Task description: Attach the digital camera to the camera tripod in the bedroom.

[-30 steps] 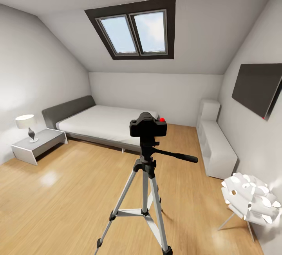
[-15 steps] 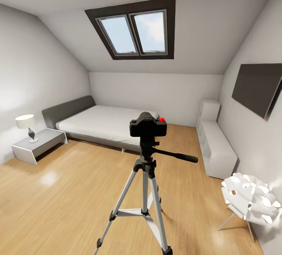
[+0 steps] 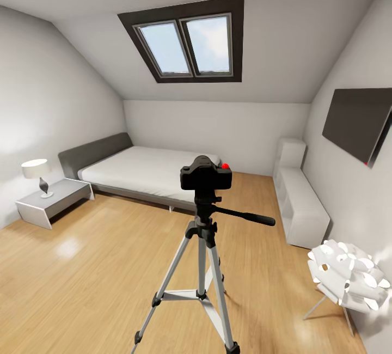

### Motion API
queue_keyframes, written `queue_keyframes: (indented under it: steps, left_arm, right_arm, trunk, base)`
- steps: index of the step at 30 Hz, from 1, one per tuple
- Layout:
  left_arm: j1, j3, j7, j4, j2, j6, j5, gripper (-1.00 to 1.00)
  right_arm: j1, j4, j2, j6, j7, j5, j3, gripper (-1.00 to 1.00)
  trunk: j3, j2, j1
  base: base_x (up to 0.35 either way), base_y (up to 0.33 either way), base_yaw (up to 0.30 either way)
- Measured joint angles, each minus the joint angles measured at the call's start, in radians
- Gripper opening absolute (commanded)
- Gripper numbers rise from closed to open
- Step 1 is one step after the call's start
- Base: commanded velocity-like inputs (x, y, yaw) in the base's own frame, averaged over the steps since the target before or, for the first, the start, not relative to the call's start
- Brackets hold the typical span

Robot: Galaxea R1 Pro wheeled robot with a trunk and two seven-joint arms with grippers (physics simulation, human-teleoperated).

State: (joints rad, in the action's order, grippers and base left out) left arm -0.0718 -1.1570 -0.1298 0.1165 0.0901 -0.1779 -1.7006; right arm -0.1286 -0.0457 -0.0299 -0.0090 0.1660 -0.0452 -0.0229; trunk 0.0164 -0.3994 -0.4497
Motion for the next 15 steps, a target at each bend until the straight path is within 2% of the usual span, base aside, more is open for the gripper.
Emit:
queue_keyframes:
  steps: [8, 15]
  left_arm:
    - [0.000, 0.000, 0.000, 0.000, 0.000, 0.000, 0.000, 1.00]
    - [0.000, 0.000, 0.000, 0.000, 0.000, 0.000, 0.000, 1.00]
  right_arm:
    - [0.000, 0.000, 0.008, 0.000, 0.000, 0.001, 0.000, 1.00]
    - [0.000, 0.000, 0.003, 0.000, 0.000, 0.000, -0.002, 1.00]
  trunk:
    - [0.000, 0.000, 0.000]
    - [0.000, 0.000, 0.000]
  base:
    - [0.000, 0.000, 0.000]
    - [0.000, 0.000, 0.000]
